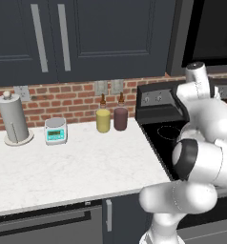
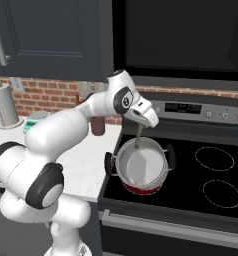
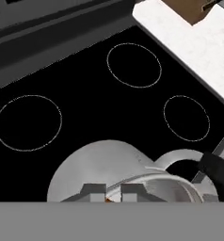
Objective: Put the garlic and tomato in the pot. Retrieve the spatula and lightly stir the vegetables in the pot.
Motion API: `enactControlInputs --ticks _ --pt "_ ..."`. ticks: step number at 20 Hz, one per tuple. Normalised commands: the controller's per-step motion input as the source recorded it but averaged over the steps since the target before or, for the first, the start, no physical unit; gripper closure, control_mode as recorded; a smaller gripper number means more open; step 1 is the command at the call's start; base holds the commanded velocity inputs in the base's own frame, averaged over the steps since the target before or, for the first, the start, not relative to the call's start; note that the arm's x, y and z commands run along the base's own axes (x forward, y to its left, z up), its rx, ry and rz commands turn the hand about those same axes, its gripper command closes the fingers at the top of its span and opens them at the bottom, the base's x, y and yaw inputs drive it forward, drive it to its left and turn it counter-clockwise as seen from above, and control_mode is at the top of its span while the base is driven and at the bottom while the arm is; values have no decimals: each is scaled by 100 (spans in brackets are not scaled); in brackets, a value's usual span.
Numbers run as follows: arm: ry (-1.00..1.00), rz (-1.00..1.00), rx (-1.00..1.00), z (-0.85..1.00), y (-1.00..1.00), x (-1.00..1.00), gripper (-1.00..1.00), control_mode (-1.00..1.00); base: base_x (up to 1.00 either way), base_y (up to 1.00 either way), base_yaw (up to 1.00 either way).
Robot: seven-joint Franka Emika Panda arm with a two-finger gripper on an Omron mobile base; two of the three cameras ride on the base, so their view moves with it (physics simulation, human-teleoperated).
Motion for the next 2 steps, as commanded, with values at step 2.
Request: enactControlInputs --ticks 2 --pt "-9 0 2 15 0 15 100 -100 0 0 0"
